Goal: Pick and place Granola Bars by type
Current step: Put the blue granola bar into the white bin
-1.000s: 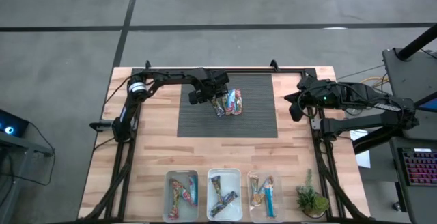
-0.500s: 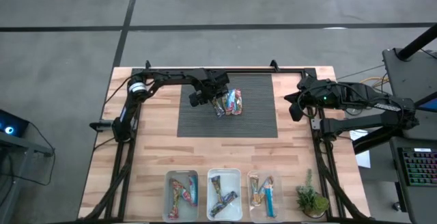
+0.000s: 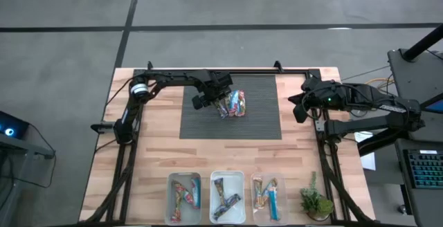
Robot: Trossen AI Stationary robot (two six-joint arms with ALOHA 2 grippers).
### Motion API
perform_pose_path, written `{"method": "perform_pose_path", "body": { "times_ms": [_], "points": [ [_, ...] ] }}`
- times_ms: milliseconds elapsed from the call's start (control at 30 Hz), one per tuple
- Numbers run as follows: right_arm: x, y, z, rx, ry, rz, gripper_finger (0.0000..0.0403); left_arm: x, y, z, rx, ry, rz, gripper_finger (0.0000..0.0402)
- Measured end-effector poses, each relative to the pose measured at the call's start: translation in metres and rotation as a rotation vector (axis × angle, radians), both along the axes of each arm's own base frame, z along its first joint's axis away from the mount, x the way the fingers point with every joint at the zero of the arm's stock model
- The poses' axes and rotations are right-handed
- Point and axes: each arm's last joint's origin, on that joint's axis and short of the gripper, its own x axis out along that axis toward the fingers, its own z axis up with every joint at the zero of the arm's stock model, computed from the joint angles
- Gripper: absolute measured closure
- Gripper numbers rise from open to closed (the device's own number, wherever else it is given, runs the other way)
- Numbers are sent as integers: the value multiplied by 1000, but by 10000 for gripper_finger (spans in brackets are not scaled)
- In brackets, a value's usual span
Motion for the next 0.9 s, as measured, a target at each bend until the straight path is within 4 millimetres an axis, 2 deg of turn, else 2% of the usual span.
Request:
{"method": "perform_pose_path", "body": {
  "times_ms": [500,900],
  "points": [
    [0,0,0,-2,2,2,394,-1,0,0,-3,5,10,249],
    [0,0,0,-2,2,2,394,1,-2,-5,-15,8,54,255]
  ]
}}
